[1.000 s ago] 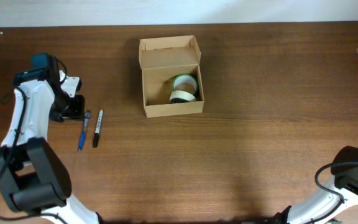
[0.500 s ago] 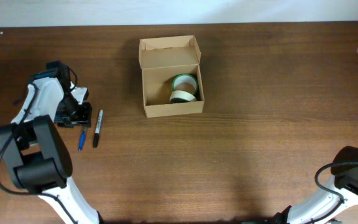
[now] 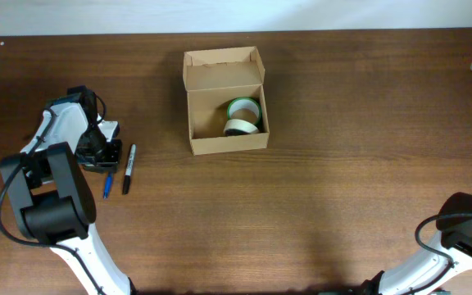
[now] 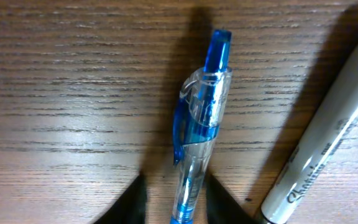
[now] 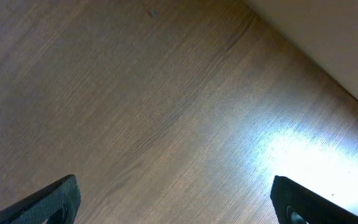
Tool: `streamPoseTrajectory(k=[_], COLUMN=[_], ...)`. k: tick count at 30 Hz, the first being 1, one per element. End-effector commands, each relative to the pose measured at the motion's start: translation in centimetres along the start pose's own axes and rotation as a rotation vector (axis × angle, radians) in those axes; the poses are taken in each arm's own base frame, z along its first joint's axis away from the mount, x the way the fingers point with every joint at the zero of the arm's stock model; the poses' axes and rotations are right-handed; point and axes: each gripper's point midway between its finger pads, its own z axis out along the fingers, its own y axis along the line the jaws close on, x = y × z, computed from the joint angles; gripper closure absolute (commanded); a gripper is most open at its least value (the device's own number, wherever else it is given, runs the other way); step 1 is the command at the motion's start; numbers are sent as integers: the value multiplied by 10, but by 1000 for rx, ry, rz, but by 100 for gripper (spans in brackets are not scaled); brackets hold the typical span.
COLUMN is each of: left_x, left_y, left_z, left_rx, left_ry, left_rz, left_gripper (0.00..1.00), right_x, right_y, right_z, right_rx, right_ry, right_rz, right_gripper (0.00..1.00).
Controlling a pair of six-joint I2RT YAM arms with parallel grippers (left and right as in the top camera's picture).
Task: Pack container
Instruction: 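Grasp the blue pen with the left gripper and lift it, then carry the blue pen into the box and release it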
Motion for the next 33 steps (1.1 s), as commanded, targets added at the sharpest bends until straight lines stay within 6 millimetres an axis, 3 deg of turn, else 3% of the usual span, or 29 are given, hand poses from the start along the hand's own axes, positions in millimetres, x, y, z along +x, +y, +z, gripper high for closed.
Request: streamPoseTrajectory(k=[1, 4, 8, 11, 15, 19, 22, 24, 27, 28, 30, 33], left_x=[4, 4, 2, -8, -37, -76, -97, -104, -105, -102, -98, -82], left_y=[-1, -1, 0, 3, 15, 28, 26, 1, -35, -57, -87, -142], left_z=[17, 17, 14, -5, -65, -151, -223, -272, -309, -321, -325, -311], left_rx=[3, 3, 2, -3, -26, -77, -115, -92, -66, -64, -65, -47], left_ry=[44, 44, 42, 21, -75, -287, -477, -615, -723, -754, -756, -683], left_rz=[4, 4, 4, 2, -5, -3, 68, 228, 399, 494, 619, 836], left_gripper=[89, 98, 98, 98, 98, 98, 98, 99, 98, 98, 99, 99], right_x=[0, 0, 0, 0, 0, 0, 0, 0, 0, 0, 0, 0], right_y=[-2, -2, -2, -2, -2, -2, -2, -2, -2, -2, -2, -2], right_z=[3, 3, 3, 3, 3, 3, 3, 3, 3, 3, 3, 3], right_rx=[14, 14, 14, 14, 14, 14, 14, 14, 14, 14, 14, 14], right_ry=[5, 5, 5, 5, 5, 5, 5, 5, 5, 5, 5, 5], right_rz=[-5, -5, -5, -5, -5, -5, -5, -5, -5, -5, -5, -5], right_gripper=[1, 1, 1, 1, 1, 1, 1, 1, 1, 1, 1, 1])
